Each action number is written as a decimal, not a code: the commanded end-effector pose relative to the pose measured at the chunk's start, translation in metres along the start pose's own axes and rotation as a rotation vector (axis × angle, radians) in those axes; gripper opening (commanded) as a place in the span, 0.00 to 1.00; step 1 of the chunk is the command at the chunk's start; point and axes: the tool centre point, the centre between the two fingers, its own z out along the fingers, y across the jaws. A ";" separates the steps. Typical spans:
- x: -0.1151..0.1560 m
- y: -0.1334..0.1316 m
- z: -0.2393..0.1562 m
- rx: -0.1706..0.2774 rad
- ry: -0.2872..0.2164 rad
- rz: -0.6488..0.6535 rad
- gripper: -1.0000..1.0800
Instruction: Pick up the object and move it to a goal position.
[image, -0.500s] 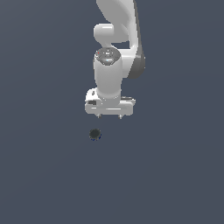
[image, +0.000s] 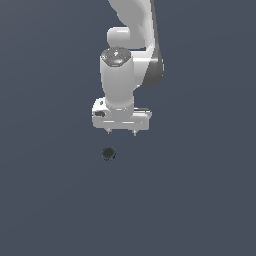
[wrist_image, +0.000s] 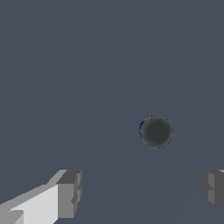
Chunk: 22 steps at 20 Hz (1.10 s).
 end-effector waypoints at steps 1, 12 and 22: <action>0.001 0.001 -0.003 0.002 0.004 0.005 0.96; 0.006 0.021 0.033 -0.002 -0.004 0.013 0.96; 0.007 0.063 0.108 -0.010 -0.017 0.030 0.96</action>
